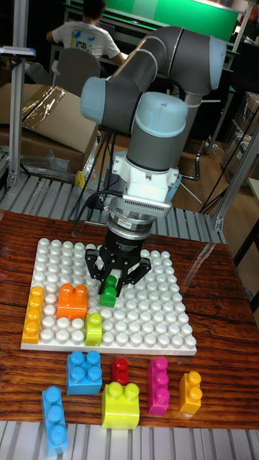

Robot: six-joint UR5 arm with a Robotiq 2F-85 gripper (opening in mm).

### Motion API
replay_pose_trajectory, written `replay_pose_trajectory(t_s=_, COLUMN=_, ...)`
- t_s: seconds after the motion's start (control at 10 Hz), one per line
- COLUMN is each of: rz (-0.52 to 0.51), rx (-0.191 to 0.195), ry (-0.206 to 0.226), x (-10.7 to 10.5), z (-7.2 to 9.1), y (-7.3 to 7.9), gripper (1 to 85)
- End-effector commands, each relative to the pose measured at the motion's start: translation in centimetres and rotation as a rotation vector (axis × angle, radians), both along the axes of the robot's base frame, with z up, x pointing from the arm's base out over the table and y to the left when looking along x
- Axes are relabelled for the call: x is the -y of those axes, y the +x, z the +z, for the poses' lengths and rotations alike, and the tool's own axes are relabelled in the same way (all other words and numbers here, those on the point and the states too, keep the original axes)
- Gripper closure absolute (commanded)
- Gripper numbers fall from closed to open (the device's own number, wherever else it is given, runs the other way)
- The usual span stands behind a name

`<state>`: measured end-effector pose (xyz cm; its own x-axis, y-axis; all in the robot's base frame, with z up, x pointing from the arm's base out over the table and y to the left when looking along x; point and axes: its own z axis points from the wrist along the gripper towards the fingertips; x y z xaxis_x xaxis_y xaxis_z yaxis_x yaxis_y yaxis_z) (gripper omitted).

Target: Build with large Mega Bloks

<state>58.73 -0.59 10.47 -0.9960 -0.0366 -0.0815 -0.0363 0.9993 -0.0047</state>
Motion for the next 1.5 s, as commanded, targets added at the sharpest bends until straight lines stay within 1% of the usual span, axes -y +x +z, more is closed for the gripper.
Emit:
replay_pose_trajectory(t_s=0.0, rz=-0.017, rx=0.019, ry=0.027, x=-1.2, z=-1.0, y=-1.0, gripper=84.7)
replay_pose_trajectory(t_s=0.4, rz=-0.012, rx=0.037, ry=0.024, x=-0.6, z=-3.2, y=-2.0, gripper=84.7)
replay_pose_trajectory(t_s=0.6, rz=-0.021, rx=0.036, ry=0.023, x=-0.4, z=-4.0, y=-2.5, gripper=84.7)
replay_pose_trajectory(t_s=0.7, rz=-0.021, rx=0.028, ry=0.025, x=-0.5, z=-4.1, y=-2.7, gripper=84.7)
replay_pose_trajectory(t_s=0.9, rz=-0.021, rx=0.026, ry=0.028, x=-0.5, z=-4.7, y=-2.7, gripper=84.7)
replay_pose_trajectory(t_s=1.1, rz=-0.018, rx=0.034, ry=0.021, x=-0.3, z=-5.6, y=-2.4, gripper=84.7)
replay_pose_trajectory(t_s=1.4, rz=-0.015, rx=0.04, ry=0.02, x=-0.1, z=-6.0, y=-2.1, gripper=84.7)
